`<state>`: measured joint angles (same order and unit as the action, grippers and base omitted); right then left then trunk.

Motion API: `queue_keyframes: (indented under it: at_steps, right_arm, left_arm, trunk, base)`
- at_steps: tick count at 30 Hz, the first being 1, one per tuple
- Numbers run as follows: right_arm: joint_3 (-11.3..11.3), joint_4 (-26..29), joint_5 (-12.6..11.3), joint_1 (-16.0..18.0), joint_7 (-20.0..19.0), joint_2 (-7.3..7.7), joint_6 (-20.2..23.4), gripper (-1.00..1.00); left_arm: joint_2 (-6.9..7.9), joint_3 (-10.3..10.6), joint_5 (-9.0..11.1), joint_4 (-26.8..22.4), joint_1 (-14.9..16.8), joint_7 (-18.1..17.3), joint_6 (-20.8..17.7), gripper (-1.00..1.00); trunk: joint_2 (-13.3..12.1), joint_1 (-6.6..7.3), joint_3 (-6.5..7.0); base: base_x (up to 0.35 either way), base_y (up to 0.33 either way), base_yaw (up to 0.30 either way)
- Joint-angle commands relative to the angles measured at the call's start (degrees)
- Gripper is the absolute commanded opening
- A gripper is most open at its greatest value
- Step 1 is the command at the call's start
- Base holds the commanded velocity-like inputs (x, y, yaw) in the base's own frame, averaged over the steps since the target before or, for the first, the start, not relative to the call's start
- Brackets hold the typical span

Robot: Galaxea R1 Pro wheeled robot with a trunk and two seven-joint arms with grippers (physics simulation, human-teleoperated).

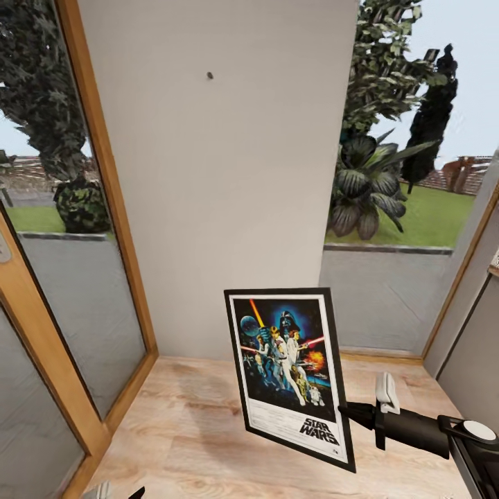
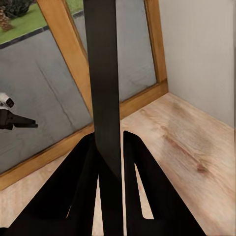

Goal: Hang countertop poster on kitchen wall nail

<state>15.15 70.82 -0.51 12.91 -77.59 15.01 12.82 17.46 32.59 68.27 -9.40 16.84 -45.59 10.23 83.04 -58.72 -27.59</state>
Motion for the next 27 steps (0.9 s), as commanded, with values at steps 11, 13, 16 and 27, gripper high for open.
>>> queue_keyframes:
  at_steps: [11, 13, 16, 27]
  right_arm:
    - [0.14, -0.01, -0.11, 0.03, -0.45, -0.04, 0.75, -1.00]
    - [0.14, -0.02, -0.11, 0.03, -0.44, -0.06, 0.77, -1.00]
    - [0.14, -0.02, -0.11, 0.02, -0.45, -0.05, 0.76, -1.00]
    - [0.12, -0.05, -0.11, 0.07, -0.39, -0.07, 0.80, -1.00]
  left_arm:
    - [0.03, 0.50, 0.29, 0.08, 0.03, -0.08, 0.40, 1.00]
    - [0.03, 0.52, 0.29, 0.04, 0.03, -0.10, 0.40, 1.00]
    - [0.03, 0.55, 0.29, 0.03, 0.03, -0.05, 0.41, 1.00]
    - [0.03, 0.72, 0.29, 0.04, 0.03, -0.02, 0.42, 1.00]
  trunk:
    - [0.03, 0.00, -0.06]
    - [0.03, 0.00, -0.06]
    - [0.03, 0.00, -0.06]
    - [0.03, 0.00, -0.06]
  base:
    - [0.145, 0.201, -0.023]
    - [0.193, 0.303, -0.001]
    - [0.191, 0.306, 0.000]
    - [0.047, 0.073, -0.139]
